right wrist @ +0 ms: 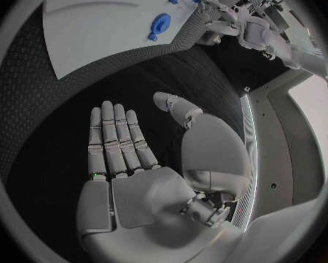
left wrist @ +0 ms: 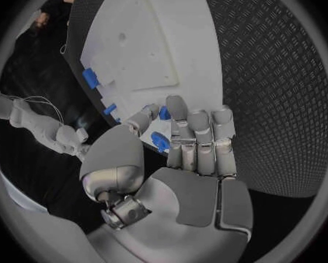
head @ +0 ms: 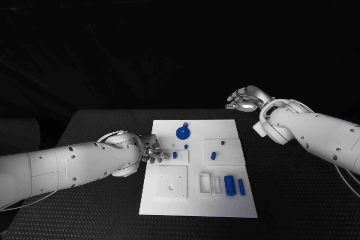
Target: Assemble the parts on the task board
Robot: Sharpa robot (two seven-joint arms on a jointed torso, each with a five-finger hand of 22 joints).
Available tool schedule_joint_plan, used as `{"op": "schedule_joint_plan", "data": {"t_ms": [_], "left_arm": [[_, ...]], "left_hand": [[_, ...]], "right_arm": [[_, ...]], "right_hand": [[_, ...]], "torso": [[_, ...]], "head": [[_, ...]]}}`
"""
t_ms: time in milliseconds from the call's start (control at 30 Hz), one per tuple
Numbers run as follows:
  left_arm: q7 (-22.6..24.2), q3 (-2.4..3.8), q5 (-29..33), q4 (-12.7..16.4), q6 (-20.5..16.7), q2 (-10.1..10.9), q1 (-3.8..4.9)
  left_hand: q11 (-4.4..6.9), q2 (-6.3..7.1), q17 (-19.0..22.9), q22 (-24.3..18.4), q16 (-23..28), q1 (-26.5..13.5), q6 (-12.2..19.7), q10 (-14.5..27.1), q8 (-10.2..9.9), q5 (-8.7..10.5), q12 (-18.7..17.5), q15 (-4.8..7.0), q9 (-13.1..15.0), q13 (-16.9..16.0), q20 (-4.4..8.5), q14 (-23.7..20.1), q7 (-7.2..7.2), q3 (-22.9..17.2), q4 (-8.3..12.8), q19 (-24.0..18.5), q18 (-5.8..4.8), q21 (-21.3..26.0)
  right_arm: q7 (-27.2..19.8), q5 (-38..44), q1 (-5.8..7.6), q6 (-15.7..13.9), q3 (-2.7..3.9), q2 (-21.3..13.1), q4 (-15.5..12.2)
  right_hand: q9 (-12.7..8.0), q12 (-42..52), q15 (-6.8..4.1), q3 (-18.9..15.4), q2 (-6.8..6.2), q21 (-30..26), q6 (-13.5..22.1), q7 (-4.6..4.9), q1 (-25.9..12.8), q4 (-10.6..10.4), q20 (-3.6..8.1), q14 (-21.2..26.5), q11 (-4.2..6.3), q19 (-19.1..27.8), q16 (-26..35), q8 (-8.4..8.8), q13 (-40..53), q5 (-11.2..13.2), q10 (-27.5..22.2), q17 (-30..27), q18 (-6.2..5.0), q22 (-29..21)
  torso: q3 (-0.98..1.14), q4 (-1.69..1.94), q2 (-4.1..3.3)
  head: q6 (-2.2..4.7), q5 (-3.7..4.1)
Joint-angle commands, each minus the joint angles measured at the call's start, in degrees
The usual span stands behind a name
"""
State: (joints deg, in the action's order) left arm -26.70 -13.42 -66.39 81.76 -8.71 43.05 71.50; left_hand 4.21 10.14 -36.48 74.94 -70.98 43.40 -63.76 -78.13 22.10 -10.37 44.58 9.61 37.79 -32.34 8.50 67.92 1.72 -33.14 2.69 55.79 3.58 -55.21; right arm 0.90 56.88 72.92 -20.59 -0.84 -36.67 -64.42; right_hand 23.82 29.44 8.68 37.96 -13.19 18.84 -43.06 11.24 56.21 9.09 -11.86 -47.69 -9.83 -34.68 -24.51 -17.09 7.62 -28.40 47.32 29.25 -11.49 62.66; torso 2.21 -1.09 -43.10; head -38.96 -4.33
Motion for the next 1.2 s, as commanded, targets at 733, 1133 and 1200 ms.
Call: {"op": "schedule_joint_plan", "data": {"t_ms": [733, 1133, 1200], "left_arm": [[16.7, 3.02, 9.8, 0.8, -12.7, 0.4, 3.35], [26.7, 1.02, -10.1, -3.2, -17.2, -5.5, 2.61], [27.1, 0.80, -11.9, -4.0, -17.4, -6.2, 2.22]], "left_hand": [[-7.09, 3.16, 8.2, -2.2, 13.6, 13.2, 13.6, 16.1, -1.3, 2.64, -13.3, -9.45, -0.6, 6.4, -2.50, -14.3, 6.28, -0.4, -2.0, -13.1, -2.15, 12.2], [-8.60, 1.43, 8.7, -1.5, 14.6, 26.2, 11.0, 13.7, -2.1, 3.60, -23.9, -9.67, -3.1, 11.5, -2.98, -12.7, 5.43, -1.2, 11.8, -11.4, -1.76, 13.7], [-8.76, 1.66, 8.6, -1.3, 14.5, 26.2, 10.8, 13.3, -2.5, 3.70, -25.4, -9.57, -3.4, 12.1, -2.91, -12.5, 5.39, -1.3, 11.9, -11.2, -1.78, 13.8]], "right_arm": [[-0.7, -0.4, -0.04, 0.6, 0.02, 0.2, 0.5], [-0.7, -0.5, -0.08, 0.7, 0.02, 0.4, 0.5], [-0.7, -0.5, -0.08, 0.7, 0.02, 0.4, 0.5]], "right_hand": [[-0.1, -0.3, 0.45, -0.4, 0.01, -0.5, 0.3, 1.49, 0.6, -0.1, -0.08, 0.2, -0.15, 0.7, 0.3, -0.22, -0.3, -0.3, 0.4, -0.2, 0.63, 0.1], [-0.2, -0.3, 0.46, -0.4, 0.08, -0.5, 0.3, 1.50, 0.6, -0.1, -0.09, 0.2, -0.15, 0.7, 0.3, -0.23, -0.3, -0.4, 0.4, -0.2, 0.62, 0.2], [-0.2, -0.3, 0.45, -0.4, 0.10, -0.5, 0.3, 1.50, 0.6, -0.1, -0.09, 0.2, -0.15, 0.7, 0.3, -0.23, -0.3, -0.4, 0.4, -0.2, 0.62, 0.2]], "torso": [[-0.07, 0.06, -0.01], [-0.09, 0.05, -0.07], [-0.08, -0.01, -0.07]], "head": [[1.02, 0.42], [1.55, 0.62], [1.60, 0.65]]}}
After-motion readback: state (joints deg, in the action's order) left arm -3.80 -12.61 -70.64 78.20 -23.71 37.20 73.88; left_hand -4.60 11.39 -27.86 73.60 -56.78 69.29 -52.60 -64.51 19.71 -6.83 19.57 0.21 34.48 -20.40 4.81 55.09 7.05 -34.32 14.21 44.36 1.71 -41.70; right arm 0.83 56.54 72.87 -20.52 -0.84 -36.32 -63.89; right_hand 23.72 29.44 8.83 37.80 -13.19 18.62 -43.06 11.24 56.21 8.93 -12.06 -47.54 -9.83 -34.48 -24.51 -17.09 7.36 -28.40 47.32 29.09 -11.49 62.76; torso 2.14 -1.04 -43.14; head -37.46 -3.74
